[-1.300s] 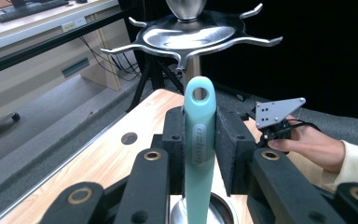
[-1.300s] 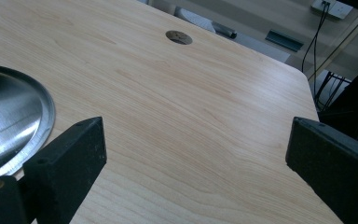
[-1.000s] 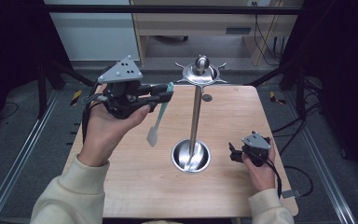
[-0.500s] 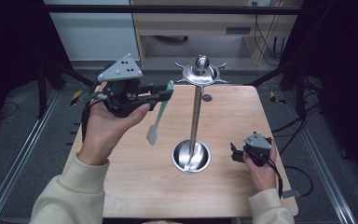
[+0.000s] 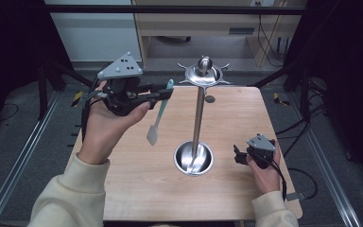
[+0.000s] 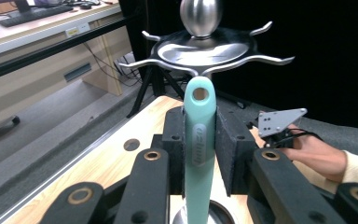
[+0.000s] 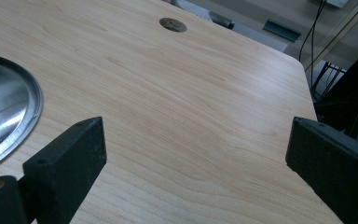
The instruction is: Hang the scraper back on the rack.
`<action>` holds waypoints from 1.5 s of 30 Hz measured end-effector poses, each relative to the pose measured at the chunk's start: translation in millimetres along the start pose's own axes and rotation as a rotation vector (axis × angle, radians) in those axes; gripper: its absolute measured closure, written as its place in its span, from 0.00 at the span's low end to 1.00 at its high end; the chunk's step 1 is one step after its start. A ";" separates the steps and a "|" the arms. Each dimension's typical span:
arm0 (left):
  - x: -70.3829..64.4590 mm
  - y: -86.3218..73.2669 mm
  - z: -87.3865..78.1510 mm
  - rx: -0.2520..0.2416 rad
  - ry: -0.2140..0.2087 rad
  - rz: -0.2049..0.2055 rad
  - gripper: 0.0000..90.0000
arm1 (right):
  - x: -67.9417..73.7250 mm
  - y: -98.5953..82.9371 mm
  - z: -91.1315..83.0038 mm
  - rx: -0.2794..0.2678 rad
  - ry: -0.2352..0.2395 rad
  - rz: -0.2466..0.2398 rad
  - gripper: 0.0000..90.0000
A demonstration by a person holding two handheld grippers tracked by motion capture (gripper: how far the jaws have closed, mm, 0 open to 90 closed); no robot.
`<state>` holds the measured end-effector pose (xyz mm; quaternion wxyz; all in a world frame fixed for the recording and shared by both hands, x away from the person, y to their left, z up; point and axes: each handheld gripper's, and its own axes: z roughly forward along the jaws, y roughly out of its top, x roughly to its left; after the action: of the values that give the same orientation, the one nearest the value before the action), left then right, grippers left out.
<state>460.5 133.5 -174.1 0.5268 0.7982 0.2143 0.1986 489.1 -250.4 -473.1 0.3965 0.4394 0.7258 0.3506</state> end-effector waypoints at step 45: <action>-4.6 2.8 31.2 0.005 -0.020 0.027 0.83 | 3.6 -0.1 0.1 0.001 0.022 -0.012 0.06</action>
<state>474.0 106.4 -183.4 0.5244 0.8042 0.1986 0.1971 488.0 -247.1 -474.2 0.3902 0.4315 0.7329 0.3527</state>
